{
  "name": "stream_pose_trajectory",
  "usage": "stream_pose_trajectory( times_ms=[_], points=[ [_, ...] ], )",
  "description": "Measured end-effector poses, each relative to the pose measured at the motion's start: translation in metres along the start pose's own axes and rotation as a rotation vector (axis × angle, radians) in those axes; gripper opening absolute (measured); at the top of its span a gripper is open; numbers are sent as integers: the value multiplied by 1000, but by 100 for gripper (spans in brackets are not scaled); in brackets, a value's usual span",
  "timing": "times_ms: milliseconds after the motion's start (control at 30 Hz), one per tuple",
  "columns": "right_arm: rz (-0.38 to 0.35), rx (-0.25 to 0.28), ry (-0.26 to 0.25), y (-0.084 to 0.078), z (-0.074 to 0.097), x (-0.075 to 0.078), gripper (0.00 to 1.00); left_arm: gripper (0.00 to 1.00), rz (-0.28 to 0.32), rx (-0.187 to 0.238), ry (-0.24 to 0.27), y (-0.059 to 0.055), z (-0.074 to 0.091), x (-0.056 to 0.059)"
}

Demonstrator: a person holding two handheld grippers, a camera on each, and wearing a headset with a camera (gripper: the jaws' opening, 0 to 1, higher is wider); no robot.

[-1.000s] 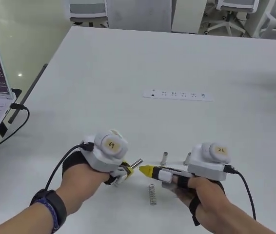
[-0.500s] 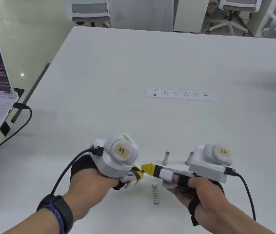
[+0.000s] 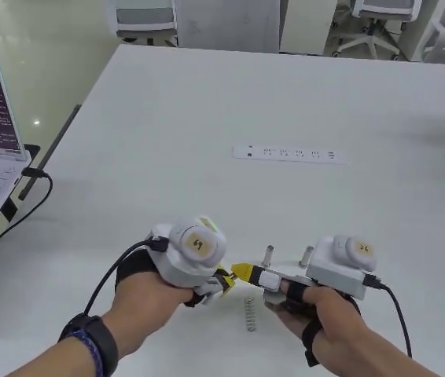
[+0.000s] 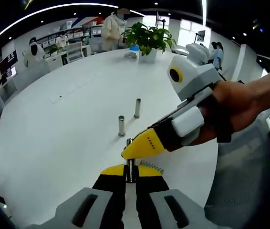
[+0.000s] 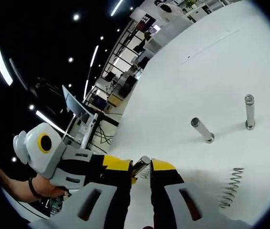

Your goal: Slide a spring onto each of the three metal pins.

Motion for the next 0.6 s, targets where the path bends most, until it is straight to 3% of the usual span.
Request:
stream_pose_trajectory(
  times_ms=[600],
  points=[
    [-30, 15, 13, 6, 4, -4, 9, 0, -7, 28, 5, 6, 4, 1]
  ],
)
Point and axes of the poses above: the centre of the closed fingertips' face, and the gripper's own axes: z roughly backward along the fingers, x roughly to its right, y roughly out of its top, the point moved 3 cm from there along z, roughly backward along the fingers, and after that the axes turned 1 degree about z, right-handed, at the moved point
